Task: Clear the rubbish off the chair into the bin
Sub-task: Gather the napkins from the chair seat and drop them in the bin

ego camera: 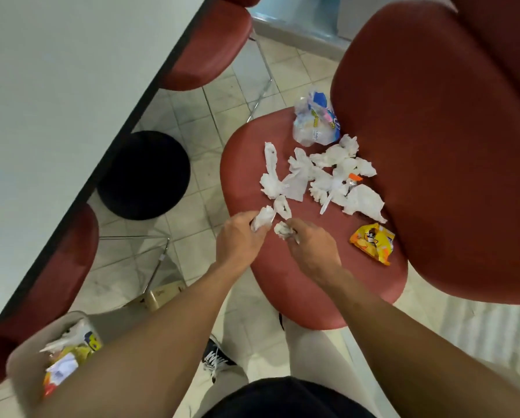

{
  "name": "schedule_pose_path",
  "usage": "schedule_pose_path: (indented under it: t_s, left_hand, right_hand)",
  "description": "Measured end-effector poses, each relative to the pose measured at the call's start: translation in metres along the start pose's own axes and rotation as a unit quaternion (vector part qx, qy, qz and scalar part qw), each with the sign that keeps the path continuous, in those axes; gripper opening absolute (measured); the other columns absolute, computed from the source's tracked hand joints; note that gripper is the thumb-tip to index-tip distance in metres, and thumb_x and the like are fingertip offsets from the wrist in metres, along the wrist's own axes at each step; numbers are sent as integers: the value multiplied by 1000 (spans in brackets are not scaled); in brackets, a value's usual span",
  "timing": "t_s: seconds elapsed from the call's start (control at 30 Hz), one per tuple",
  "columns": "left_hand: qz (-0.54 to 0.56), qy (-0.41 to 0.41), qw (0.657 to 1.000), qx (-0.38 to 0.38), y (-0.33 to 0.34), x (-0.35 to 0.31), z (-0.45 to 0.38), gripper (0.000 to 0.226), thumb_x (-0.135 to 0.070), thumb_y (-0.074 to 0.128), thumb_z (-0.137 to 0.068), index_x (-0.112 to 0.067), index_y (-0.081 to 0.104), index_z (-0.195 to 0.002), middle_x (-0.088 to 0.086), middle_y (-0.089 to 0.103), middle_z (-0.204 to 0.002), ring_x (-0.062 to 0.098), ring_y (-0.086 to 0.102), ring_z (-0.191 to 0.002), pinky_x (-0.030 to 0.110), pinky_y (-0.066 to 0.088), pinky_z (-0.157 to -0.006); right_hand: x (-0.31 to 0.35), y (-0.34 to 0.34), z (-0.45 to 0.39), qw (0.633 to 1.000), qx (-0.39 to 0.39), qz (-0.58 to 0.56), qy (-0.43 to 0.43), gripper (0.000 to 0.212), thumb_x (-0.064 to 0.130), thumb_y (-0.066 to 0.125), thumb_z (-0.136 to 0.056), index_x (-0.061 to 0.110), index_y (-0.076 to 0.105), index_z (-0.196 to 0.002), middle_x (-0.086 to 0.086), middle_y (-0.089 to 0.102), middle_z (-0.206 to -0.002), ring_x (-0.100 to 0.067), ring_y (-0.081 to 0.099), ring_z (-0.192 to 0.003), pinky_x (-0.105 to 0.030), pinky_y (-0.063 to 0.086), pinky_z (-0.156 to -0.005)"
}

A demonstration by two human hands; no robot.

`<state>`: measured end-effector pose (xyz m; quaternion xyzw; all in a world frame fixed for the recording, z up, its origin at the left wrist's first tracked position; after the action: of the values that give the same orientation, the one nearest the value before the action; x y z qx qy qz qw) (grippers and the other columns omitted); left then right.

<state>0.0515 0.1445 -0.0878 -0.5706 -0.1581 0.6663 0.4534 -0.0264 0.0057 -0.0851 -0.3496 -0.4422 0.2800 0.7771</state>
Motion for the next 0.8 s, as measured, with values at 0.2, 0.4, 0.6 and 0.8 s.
schedule_pose_path:
  t_s: [0.2,0.4,0.6,0.8]
  left_hand:
    - [19,-55,997,-46,-62,60,69,42,-49,63,-82,-35,60,-121,-3,71,-100,23,63,-92,33,50,-76]
    - [64,-145,983,-90,-106,139,133,35,-55,62,-80,-30,65,-104,-3,68,-85,23,61,-83,32,47,-67]
    - [136,-186,963,-141,-153,216,199,36,-51,65,-80,-22,69,-102,-3,71,-87,18,64,-82,31,49,-71]
    - [147,-291,928,-183,-193,298,262,33,-43,65,-84,-13,66,-99,5,68,-89,27,62,-93,30,44,-75]
  right_hand:
    - [76,24,49,998,-27,11,-47,25,22,55,-90,20,61,-114,-6,68,-96,-29,56,-95,-37,48,-75]
    - [149,60,85,996,19,8,-87,31,27,58,-89,22,59,-120,-8,70,-101,-33,60,-95,-38,47,-81]
    - [220,107,116,989,89,-21,-115,34,30,57,-90,20,58,-123,-9,69,-108,-29,63,-97,-34,51,-80]
    - [291,170,150,976,150,9,-155,37,32,54,-92,25,54,-128,-7,68,-114,-26,63,-99,-37,53,-84]
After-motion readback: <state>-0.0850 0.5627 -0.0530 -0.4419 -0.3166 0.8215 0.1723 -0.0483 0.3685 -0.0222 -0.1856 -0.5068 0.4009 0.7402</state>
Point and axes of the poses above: each hand's wrist, its own z-axis away from the middle knuckle, its own y-axis out of the palm, x = y × z, the point moved 4 cm from there along -z, towards the middle knuckle
